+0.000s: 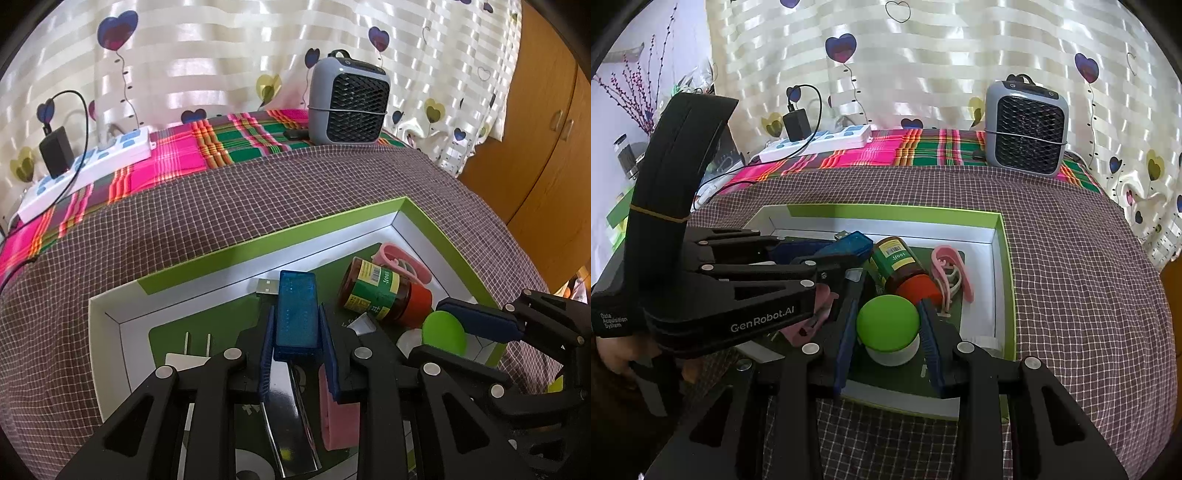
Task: Organize rigid objects
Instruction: 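Lower and release the USB drive with the left gripper while the right gripper releases the green-capped jar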
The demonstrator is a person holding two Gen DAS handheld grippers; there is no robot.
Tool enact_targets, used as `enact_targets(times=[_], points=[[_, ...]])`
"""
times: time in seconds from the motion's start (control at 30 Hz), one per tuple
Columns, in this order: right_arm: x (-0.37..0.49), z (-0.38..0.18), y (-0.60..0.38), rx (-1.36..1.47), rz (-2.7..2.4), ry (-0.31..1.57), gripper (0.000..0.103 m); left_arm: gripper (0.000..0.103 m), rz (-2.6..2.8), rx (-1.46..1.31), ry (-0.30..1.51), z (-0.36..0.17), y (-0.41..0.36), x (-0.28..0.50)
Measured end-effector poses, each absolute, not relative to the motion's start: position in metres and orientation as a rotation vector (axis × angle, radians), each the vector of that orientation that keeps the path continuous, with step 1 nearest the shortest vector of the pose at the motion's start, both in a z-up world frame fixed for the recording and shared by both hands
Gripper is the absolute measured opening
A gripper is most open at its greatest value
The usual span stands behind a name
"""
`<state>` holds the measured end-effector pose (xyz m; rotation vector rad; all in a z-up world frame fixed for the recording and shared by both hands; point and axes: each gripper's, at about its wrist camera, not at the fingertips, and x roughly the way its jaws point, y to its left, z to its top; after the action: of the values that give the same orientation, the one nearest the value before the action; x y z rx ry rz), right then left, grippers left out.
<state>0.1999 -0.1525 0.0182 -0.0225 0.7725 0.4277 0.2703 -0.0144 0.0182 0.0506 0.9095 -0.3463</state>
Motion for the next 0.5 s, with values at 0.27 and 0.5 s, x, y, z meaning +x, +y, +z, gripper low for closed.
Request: enact_targets(times=[0.27,0.5], points=[[0.2006,0.0173,-0.1531,-0.007,0.426,0.775,0.035,0.023,-0.347,0.054,0.907,0.0197,-0.0142,0.2687],[0.2002,0.0169,-0.1540,-0.005,0.417,0.776,0.035,0.023,-0.348,0.054,0.898,0.0225,-0.0137,0.2663]])
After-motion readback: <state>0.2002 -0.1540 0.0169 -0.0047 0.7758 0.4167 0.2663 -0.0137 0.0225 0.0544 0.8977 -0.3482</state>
